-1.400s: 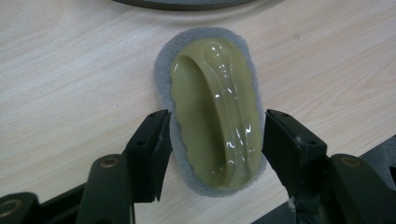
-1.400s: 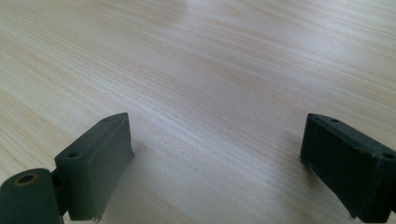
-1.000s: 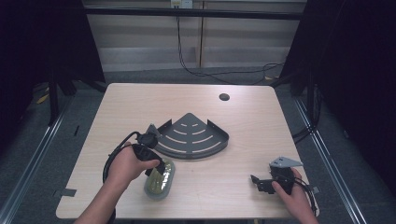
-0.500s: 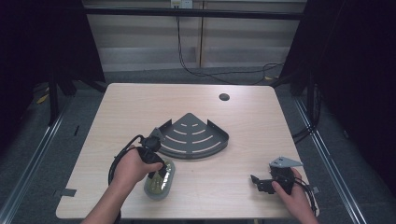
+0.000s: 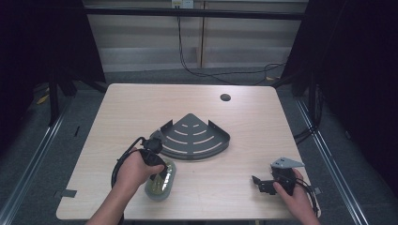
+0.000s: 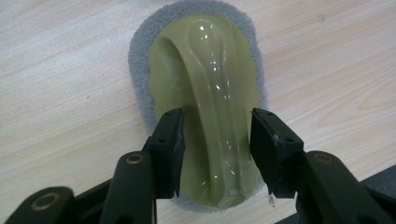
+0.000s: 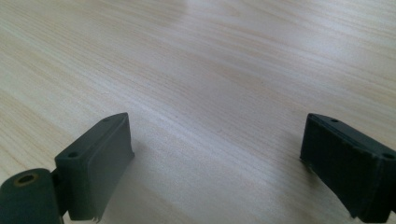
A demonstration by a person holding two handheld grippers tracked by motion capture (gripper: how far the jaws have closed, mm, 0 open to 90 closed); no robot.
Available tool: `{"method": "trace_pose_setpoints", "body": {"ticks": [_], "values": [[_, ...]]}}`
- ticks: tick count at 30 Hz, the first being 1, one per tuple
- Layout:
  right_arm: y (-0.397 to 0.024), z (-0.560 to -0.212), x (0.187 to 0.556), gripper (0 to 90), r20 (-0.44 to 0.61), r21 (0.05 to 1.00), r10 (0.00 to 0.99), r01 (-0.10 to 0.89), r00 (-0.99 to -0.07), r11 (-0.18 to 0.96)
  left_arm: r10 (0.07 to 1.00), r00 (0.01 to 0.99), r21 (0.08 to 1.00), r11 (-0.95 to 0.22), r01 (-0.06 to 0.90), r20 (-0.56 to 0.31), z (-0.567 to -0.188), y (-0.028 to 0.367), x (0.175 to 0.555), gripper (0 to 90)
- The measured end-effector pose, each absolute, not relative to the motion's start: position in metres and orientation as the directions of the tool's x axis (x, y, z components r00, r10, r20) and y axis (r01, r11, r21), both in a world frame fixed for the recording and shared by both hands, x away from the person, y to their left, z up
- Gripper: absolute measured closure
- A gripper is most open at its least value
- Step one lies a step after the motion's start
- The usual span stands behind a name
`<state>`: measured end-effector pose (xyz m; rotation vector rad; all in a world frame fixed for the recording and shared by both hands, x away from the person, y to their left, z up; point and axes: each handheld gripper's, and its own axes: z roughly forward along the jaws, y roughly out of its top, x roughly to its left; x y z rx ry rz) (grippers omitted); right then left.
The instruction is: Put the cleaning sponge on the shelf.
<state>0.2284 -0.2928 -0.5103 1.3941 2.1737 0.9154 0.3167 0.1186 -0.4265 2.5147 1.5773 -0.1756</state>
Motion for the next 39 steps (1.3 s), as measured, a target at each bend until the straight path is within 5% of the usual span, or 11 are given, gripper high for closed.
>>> {"method": "trace_pose_setpoints", "body": {"ticks": [39], "values": [[-0.2928,-0.5102,0.2283,8.6,0.019,0.708,0.906,0.646,-0.422,0.286,0.919,0.367,0.032,-0.366,0.93,-0.142,-0.4264,0.1211,0.3183,71.7]]}}
